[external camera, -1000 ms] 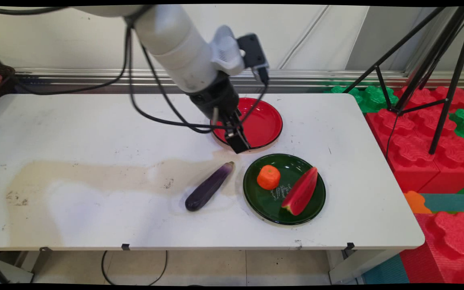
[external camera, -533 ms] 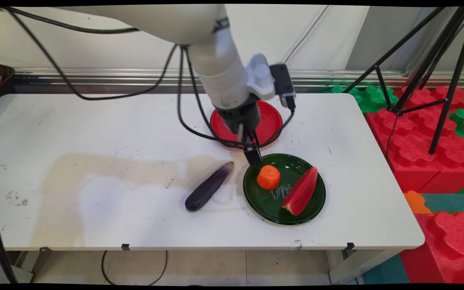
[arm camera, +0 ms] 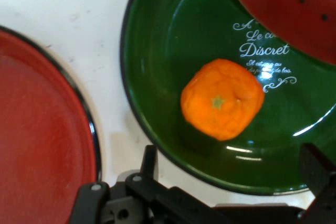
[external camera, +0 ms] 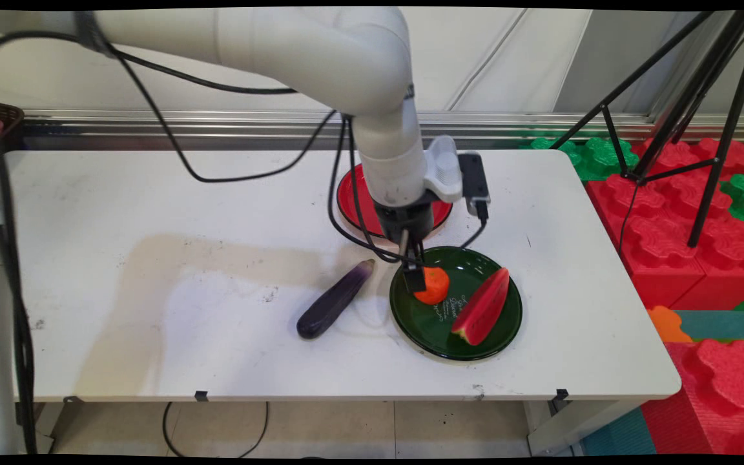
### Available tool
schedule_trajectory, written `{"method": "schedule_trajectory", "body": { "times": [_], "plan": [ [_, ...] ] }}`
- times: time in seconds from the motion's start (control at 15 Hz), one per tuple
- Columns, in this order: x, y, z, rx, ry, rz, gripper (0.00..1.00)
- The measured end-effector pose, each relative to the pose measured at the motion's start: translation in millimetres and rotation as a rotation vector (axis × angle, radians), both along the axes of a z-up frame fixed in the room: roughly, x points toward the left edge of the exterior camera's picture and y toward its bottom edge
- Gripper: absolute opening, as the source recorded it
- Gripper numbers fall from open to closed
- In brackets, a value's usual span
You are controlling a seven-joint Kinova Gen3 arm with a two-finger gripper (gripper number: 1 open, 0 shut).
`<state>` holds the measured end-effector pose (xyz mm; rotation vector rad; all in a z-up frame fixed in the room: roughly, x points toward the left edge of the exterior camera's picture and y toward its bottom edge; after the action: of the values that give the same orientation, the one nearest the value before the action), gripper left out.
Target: Pick up the mandarin from the green plate, then place the picked object on the table
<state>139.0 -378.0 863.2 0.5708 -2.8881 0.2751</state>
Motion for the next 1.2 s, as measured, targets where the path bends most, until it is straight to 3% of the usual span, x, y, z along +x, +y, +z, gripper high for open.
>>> {"method": "schedule_trajectory", "body": {
  "times": [0.27,0.67,0.73,1.2],
  "plan": [
    [-14,-17,-31,0.045,-0.013,-0.036,1.0],
    [-23,-29,-53,0.068,-0.007,-0.057,1.0],
    [-24,-30,-55,0.068,-0.005,-0.057,0.0],
    [-23,-34,-50,0.047,0.01,-0.037,0.0]
  ]
}}
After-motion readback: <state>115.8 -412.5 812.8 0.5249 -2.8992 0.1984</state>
